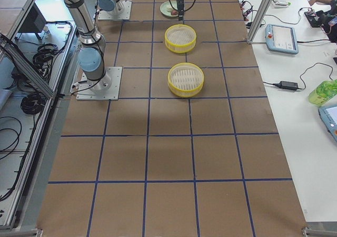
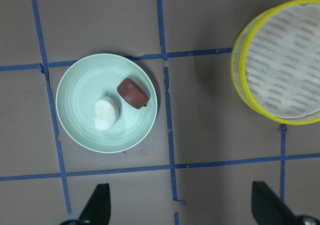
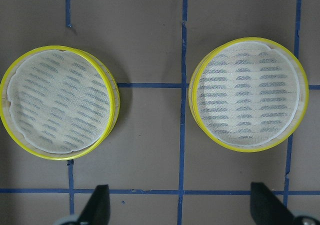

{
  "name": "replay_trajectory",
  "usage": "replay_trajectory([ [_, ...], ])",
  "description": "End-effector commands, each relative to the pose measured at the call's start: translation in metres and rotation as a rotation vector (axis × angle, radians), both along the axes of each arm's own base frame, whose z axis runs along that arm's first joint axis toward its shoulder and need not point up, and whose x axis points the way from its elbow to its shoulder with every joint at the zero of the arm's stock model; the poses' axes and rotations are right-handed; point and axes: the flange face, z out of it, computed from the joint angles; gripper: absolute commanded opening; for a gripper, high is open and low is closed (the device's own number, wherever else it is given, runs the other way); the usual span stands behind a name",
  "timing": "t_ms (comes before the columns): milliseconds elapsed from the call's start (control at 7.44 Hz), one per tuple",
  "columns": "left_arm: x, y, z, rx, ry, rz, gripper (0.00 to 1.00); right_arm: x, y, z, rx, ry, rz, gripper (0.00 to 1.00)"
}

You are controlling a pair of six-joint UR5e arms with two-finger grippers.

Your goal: Stack buns with steamer

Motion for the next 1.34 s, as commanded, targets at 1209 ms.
replay_trajectory([
  [1209,0.102,-0.006,-0.249,0.069,0.022,-0.12,0.95,-0.268,-0.066,-0.231,0.175,0.029,0.017,0.95],
])
